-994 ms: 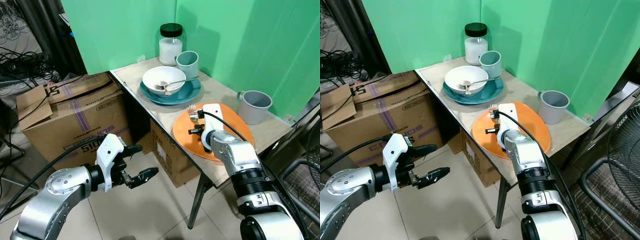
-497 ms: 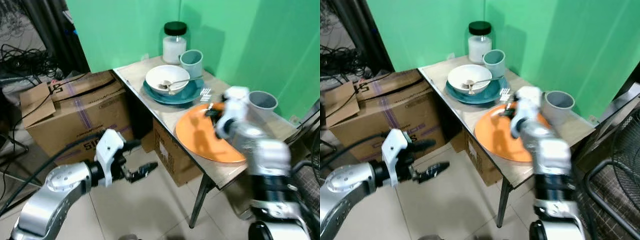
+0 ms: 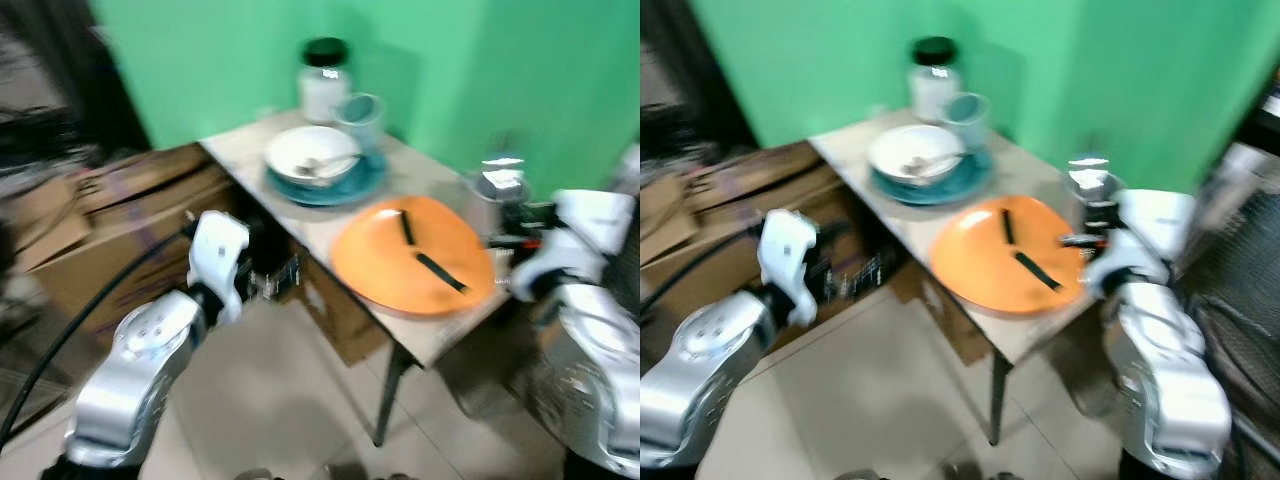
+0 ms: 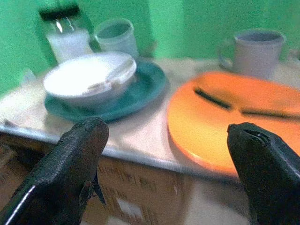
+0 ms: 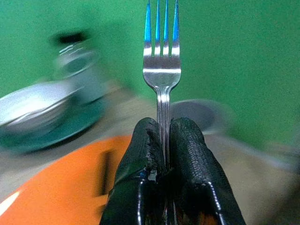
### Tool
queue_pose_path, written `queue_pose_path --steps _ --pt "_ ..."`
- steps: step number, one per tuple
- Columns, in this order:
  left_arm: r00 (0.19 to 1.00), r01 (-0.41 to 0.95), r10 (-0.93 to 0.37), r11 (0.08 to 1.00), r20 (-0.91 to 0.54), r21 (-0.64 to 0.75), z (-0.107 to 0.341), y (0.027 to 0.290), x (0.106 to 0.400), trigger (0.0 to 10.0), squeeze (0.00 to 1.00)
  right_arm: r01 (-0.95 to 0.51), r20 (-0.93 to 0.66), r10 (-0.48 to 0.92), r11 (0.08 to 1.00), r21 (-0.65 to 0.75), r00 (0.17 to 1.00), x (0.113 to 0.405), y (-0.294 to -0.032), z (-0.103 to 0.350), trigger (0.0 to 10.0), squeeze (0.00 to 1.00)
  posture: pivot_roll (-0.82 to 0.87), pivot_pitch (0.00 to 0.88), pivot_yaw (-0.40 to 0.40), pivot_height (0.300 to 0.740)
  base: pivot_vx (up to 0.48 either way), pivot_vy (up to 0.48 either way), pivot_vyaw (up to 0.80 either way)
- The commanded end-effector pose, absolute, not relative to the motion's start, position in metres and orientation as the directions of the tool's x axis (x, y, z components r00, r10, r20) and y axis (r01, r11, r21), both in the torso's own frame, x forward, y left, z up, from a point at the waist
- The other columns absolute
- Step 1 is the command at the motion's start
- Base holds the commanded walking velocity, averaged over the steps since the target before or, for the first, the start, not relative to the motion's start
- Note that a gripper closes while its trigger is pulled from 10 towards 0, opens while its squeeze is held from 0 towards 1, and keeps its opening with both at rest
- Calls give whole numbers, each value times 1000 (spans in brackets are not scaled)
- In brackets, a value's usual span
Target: Setting the table
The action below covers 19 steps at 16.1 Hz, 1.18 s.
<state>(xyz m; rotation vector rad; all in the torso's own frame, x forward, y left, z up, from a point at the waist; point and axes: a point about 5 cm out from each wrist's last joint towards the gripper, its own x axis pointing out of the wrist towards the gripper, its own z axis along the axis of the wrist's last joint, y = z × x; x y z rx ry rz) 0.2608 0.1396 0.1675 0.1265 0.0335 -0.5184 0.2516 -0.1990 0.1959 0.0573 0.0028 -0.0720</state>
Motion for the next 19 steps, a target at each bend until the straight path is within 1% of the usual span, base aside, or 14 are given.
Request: queue_pose_path --steps 1,3,5,6,7,8,9,10,11,12,13,15,19 --pt "903 428 -426 892 -46 145 173 145 268 10000 0 77 47 -79 995 60 996 251 -195 203 10000 0 27 0 50 740 0 0 -800" --pt "913 408 -406 900 -44 154 172 145 271 10000 0 75 48 -77 996 43 996 252 -191 200 10000 0 12 0 49 740 0 0 -800" --pt "932 361 -360 917 -41 169 169 149 270 10000 0 104 32 -105 994 42 994 248 -190 194 10000 0 42 0 21 740 0 0 -800" --pt "936 352 -350 921 -43 168 164 147 265 10000 0 135 -6 -135 990 42 991 247 -191 183 10000 0 54 0 12 740 0 0 -800" --pt "931 365 -362 916 -52 164 158 148 259 10000 0 138 -28 -138 990 28 990 245 -192 176 10000 0 46 0 15 740 0 0 -800" --pt "935 355 -350 915 -58 190 153 152 257 10000 0 135 -33 -135 991 1 990 243 -193 173 10000 0 45 0 13 740 0 0 -800" --pt "943 333 -327 929 -58 165 151 155 259 10000 0 140 -42 -140 990 -3 989 241 -193 170 10000 0 53 0 -3 740 0 0 -800" --pt "949 315 -313 930 -43 188 156 155 264 10000 0 163 -55 -164 987 -9 985 243 -194 168 10000 0 64 0 -17 740 0 0 -800" --pt "956 290 -295 943 1 165 166 151 265 10000 0 133 -47 -132 991 3 990 245 -189 168 10000 0 98 0 -28 740 0 0 -800" --pt "954 292 -299 943 18 156 169 149 264 10000 0 128 -38 -128 992 -5 991 246 -187 167 10000 0 98 0 -25 740 0 0 -800" --pt "950 305 -311 940 14 155 165 147 261 10000 0 159 -47 -160 987 -12 986 245 -189 162 10000 0 95 0 -17 740 0 0 -800" --pt "956 289 -292 942 -6 173 159 150 261 10000 0 179 -50 -179 984 -6 983 245 -189 160 10000 0 77 0 3 740 0 0 -800" --pt "965 258 -261 952 -3 166 158 155 262 10000 0 151 -91 -152 988 -23 984 246 -182 152 10000 0 74 0 10 740 0 0 -800"
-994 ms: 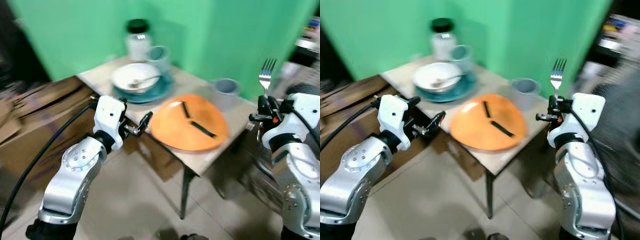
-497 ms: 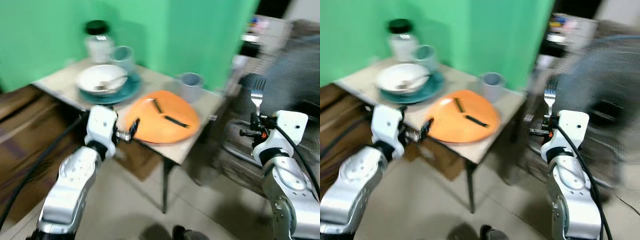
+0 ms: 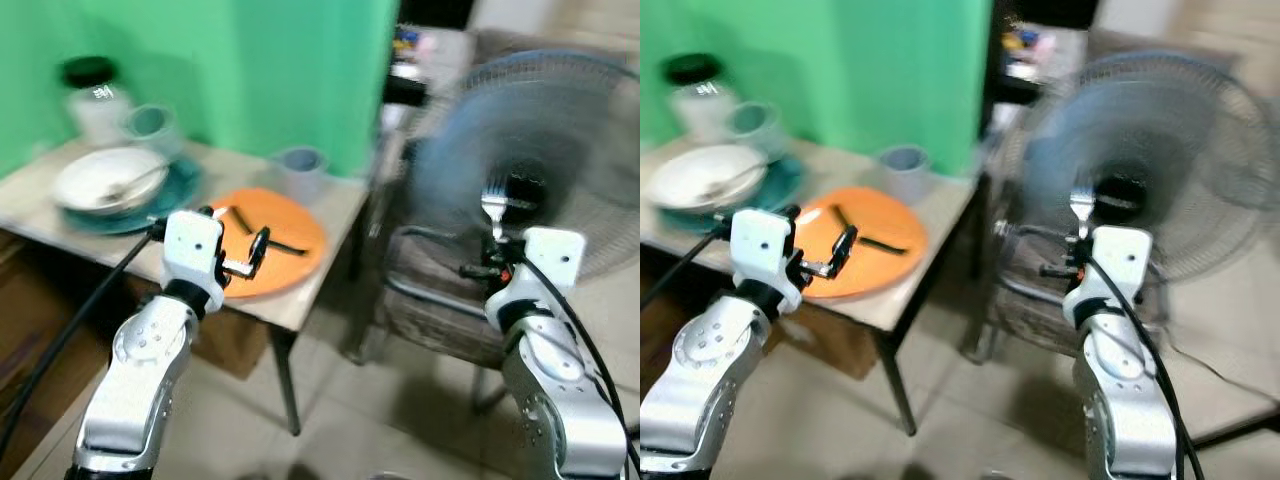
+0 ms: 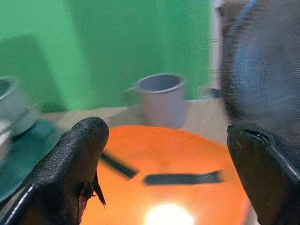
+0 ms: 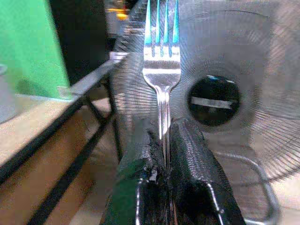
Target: Setting the table
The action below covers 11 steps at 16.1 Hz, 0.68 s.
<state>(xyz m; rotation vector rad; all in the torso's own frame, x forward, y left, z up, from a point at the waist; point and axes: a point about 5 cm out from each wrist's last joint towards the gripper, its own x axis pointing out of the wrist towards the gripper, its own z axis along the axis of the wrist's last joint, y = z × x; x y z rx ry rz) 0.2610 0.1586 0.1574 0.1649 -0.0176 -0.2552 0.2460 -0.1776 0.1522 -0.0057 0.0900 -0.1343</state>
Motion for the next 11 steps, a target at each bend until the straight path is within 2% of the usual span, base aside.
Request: queue_pose_path --steps 1,3,5,7,11 --pt "965 258 -261 952 -6 165 158 155 262 10000 0 161 -100 -163 987 -24 982 246 -182 149 10000 0 70 0 14 740 0 0 -800" --pt "955 291 -296 943 6 162 158 150 261 10000 0 178 -111 -181 983 -38 977 244 -183 148 10000 0 56 0 20 740 0 0 -800" --pt "964 260 -266 956 25 133 161 152 262 10000 0 156 -118 -161 987 -49 980 245 -183 148 10000 0 70 0 10 740 0 0 -800" --pt "967 249 -255 959 27 137 162 158 265 10000 0 130 -113 -134 991 -43 984 248 -179 149 10000 0 68 0 5 740 279 0 -800" --pt "967 248 -253 957 12 151 160 161 266 10000 0 102 -107 -105 994 -37 989 252 -173 151 10000 0 80 0 -10 740 321 0 0"
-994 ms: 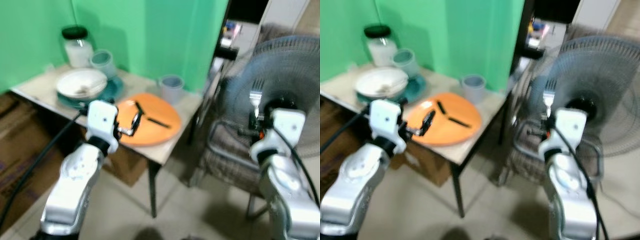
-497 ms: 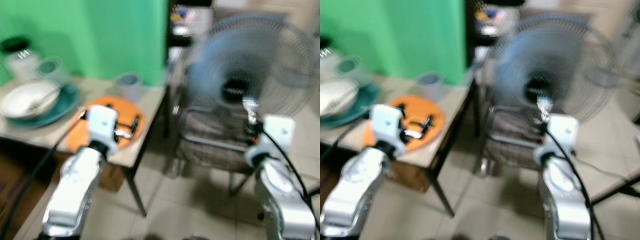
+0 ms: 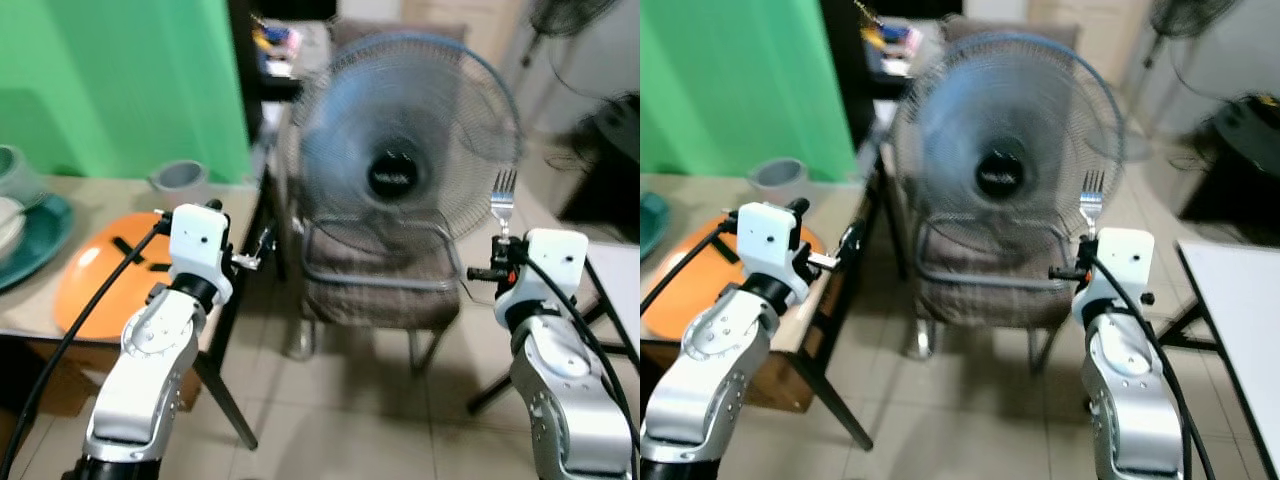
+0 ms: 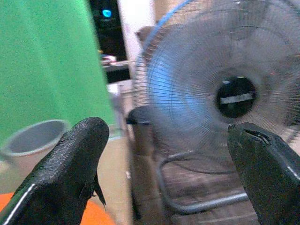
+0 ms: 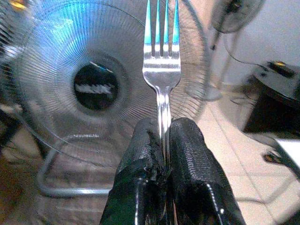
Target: Setting the table
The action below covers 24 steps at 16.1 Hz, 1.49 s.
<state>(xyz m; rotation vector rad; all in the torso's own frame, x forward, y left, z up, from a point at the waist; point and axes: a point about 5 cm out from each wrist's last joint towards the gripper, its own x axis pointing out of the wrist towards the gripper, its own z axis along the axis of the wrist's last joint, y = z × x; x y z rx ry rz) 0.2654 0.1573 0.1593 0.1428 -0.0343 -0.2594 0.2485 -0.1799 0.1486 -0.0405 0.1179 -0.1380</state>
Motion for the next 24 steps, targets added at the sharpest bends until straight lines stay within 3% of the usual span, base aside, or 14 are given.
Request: queue_pose_path --steps 1,3,17,24 --pt "966 253 -257 956 9 151 159 160 266 10000 0 99 -107 -103 994 -36 989 252 -173 151 10000 0 82 0 -13 740 326 0 0" --pt "963 267 -270 952 0 150 158 160 266 10000 0 101 -111 -104 994 -33 988 253 -173 151 10000 0 81 0 -14 740 334 0 0" --pt "918 391 -395 911 8 130 161 145 269 10000 0 180 -59 -179 984 3 982 243 -176 166 10000 0 37 0 20 740 336 0 -800" --pt "902 428 -432 897 17 110 161 140 266 10000 0 208 56 -208 978 0 977 236 -179 190 10000 0 29 0 18 740 335 0 -800"
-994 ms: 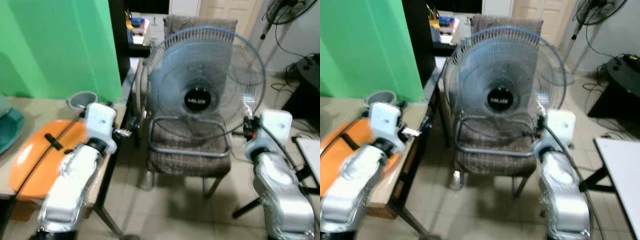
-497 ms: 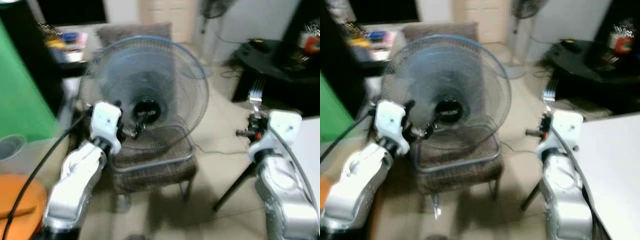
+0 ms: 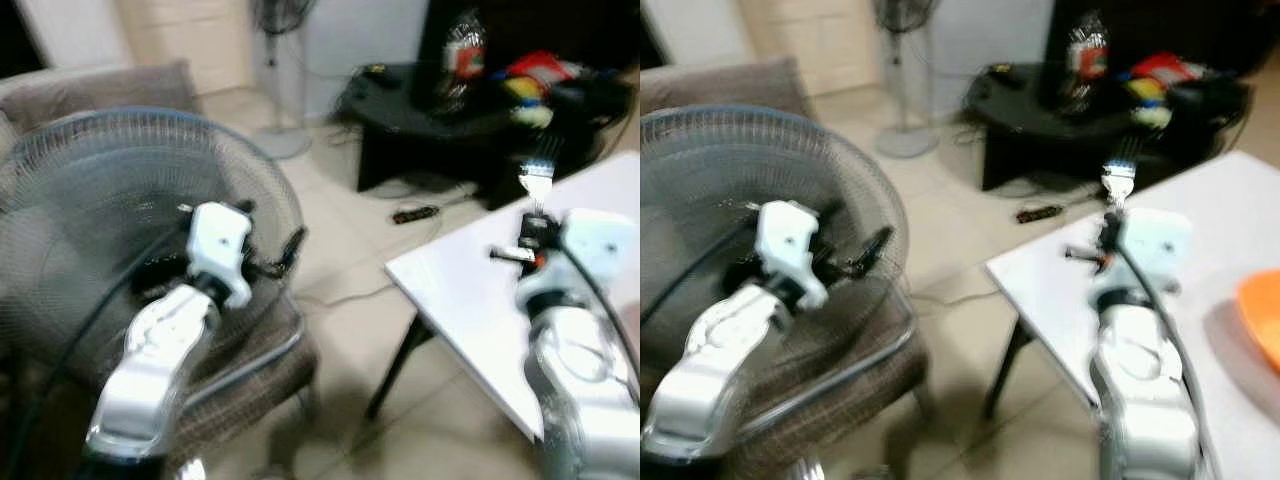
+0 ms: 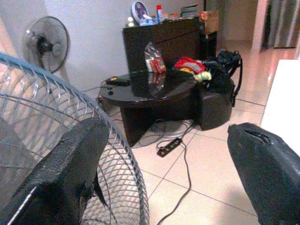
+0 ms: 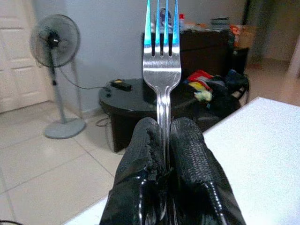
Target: Setting the table
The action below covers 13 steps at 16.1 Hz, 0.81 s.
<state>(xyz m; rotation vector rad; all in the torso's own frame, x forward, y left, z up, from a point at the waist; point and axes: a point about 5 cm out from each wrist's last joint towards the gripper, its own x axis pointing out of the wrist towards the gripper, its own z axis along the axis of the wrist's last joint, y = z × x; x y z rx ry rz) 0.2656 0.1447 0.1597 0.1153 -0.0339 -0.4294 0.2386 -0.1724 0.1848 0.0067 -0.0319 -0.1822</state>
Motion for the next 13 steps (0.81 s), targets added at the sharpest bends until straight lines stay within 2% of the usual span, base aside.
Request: queue_pose_path --steps 1,3,5,10,11,13 --pt "900 431 -435 896 19 107 162 139 266 10000 0 209 71 -208 978 0 976 236 -179 192 10000 0 29 0 16 740 326 0 -800" --pt "897 437 -442 893 25 106 162 138 266 10000 0 204 89 -203 979 -7 975 236 -178 195 10000 0 26 0 17 740 326 0 -800" --pt "911 405 -411 908 37 105 164 139 268 10000 0 191 88 -188 981 -24 978 236 -176 196 10000 0 22 0 18 740 0 0 -800" --pt "913 397 -405 911 55 112 167 137 270 10000 0 154 34 -152 987 -45 988 236 -172 188 10000 0 21 0 15 740 0 0 0" --pt "913 396 -403 912 56 110 167 138 270 10000 0 152 20 -152 987 -48 988 236 -172 187 10000 0 20 0 15 740 0 0 -406" --pt "916 391 -398 914 50 109 167 138 270 10000 0 154 9 -154 987 -44 988 236 -172 185 10000 0 21 0 15 740 0 454 -800"
